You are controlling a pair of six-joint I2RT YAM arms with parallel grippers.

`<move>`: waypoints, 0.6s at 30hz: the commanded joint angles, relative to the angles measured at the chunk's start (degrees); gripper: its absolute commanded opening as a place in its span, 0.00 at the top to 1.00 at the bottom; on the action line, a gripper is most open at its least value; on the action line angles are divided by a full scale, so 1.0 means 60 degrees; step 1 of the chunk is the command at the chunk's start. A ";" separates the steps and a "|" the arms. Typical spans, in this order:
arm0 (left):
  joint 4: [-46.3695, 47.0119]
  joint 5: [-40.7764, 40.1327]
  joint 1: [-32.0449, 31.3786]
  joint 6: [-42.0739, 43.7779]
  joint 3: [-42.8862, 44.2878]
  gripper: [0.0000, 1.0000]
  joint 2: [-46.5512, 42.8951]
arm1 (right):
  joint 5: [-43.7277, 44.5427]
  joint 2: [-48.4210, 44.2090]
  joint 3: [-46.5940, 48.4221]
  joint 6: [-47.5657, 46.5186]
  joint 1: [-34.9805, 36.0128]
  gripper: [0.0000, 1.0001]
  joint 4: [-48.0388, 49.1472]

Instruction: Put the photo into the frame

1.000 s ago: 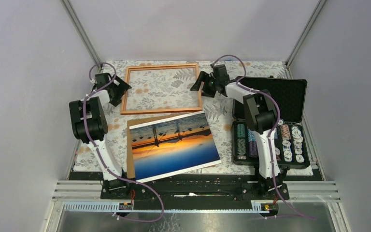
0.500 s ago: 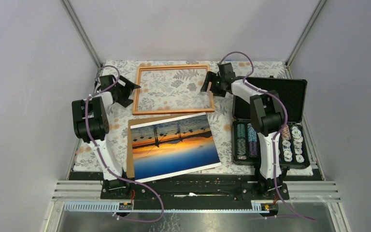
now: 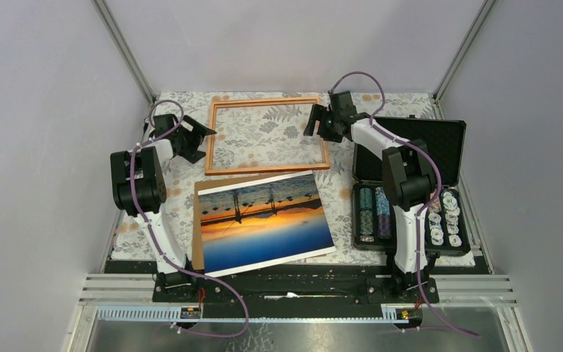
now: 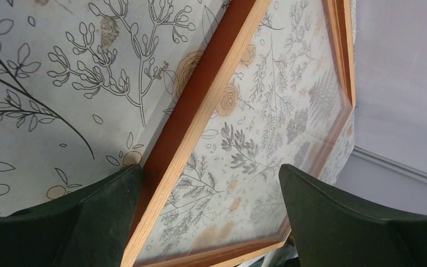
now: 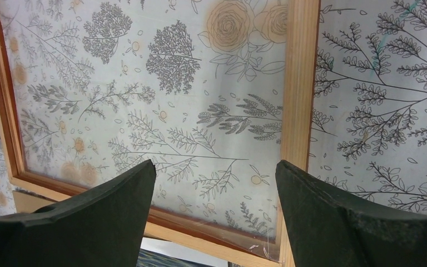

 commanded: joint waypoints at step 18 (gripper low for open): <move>-0.0432 0.0151 0.0019 0.0024 -0.0125 0.01 -0.0053 | 0.0433 0.0670 0.0976 -0.0189 0.0063 0.12 -0.0809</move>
